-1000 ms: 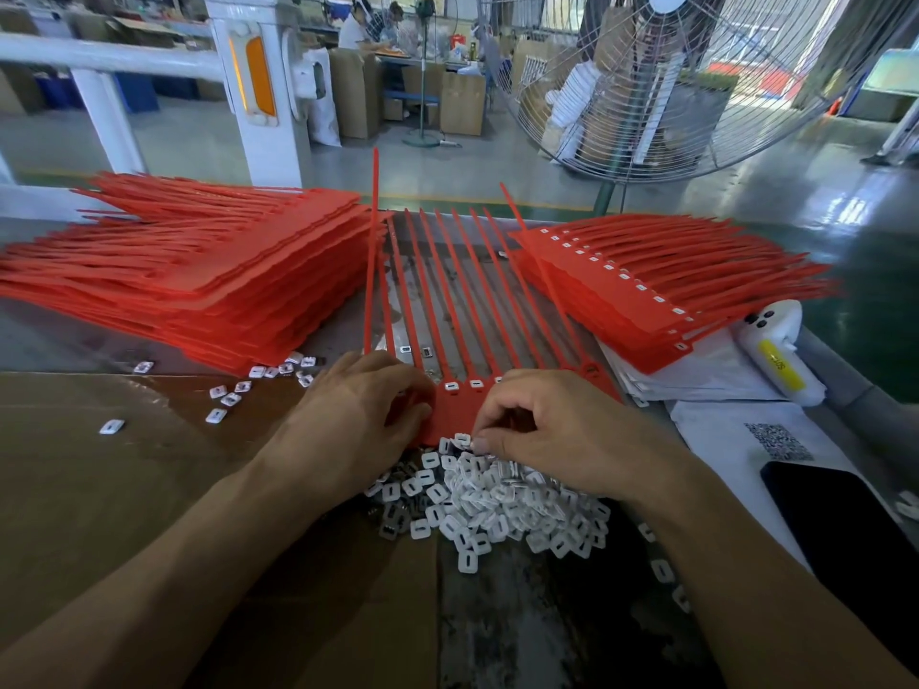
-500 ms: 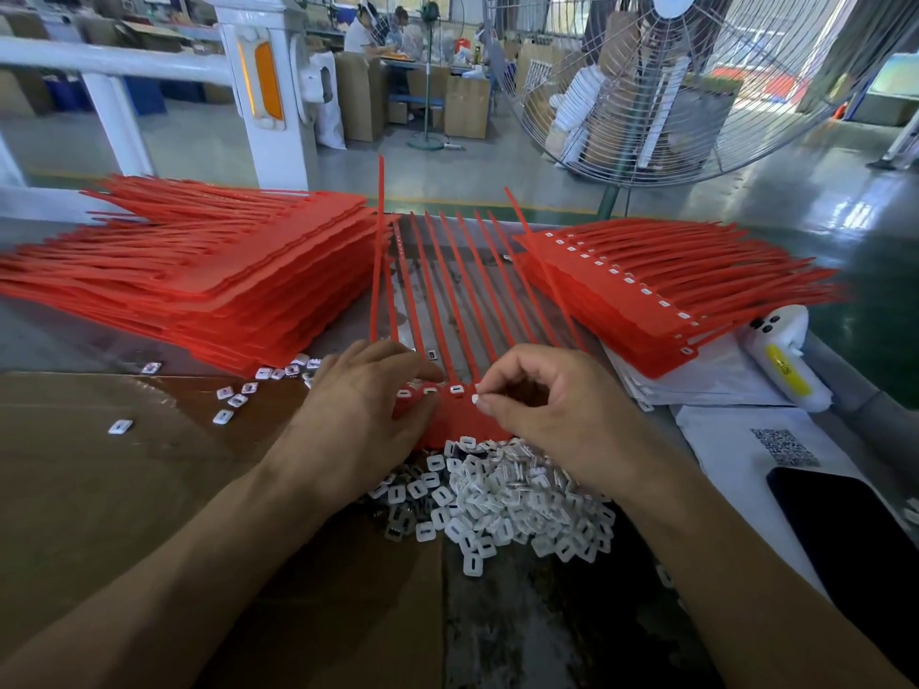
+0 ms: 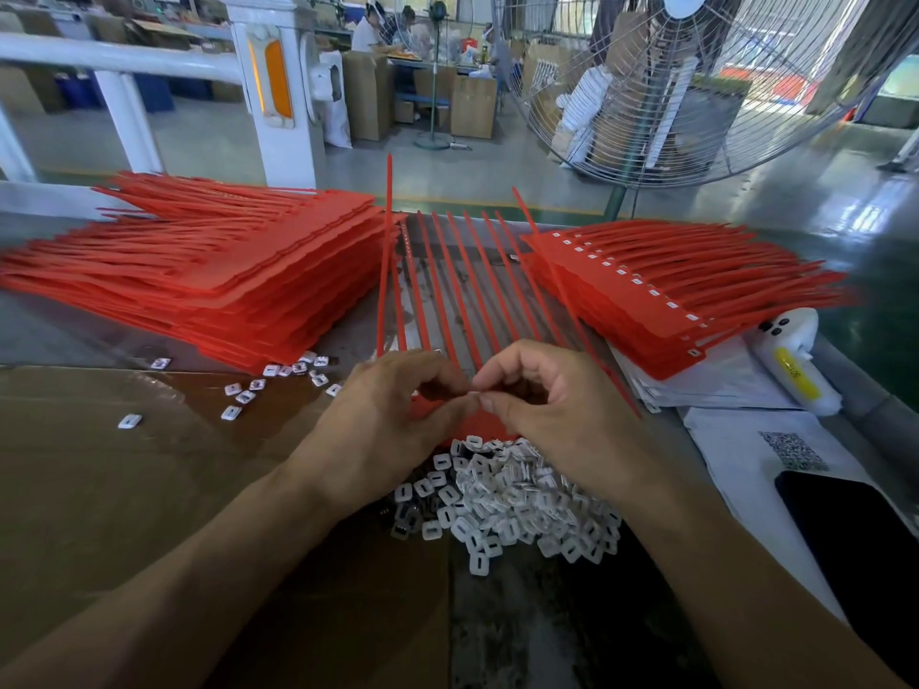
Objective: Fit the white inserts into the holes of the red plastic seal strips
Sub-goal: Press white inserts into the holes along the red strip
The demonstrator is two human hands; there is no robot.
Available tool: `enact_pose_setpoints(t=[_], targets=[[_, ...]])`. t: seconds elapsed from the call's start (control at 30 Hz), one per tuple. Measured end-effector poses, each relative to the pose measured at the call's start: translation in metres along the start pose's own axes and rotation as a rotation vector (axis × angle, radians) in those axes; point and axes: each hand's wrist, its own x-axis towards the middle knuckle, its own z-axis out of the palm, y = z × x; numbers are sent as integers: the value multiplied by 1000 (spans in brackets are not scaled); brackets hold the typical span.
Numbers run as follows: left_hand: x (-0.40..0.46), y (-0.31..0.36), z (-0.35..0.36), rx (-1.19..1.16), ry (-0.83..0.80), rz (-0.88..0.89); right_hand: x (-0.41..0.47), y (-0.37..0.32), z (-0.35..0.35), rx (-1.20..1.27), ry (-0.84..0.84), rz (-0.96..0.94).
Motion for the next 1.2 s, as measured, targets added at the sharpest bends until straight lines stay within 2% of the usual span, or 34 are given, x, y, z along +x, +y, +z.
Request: enact_pose_setpoints(t=[0.2,0.47,0.6,0.7,0.77,0.93,1.2], targets=[[0,1,-1,-127,60,-20,0,0,2,45,53,-2],[0,-3,1,-57,80,-16,0,-1,2,44,73,24],[2,-10,-2,145,109,-13,6,8,-17,-16,234,142],[2,-13,-7,213,106,-34,9,21,-37,-77,401,255],[2,-15,-7,254,78,-60,10,30,-44,-110,452,312],[3,-16,-5,315,-3,-94,11,42,-45,-223,426,403],[2,-22,-3,356,-69,-111,19,54,-37,-329,362,431]])
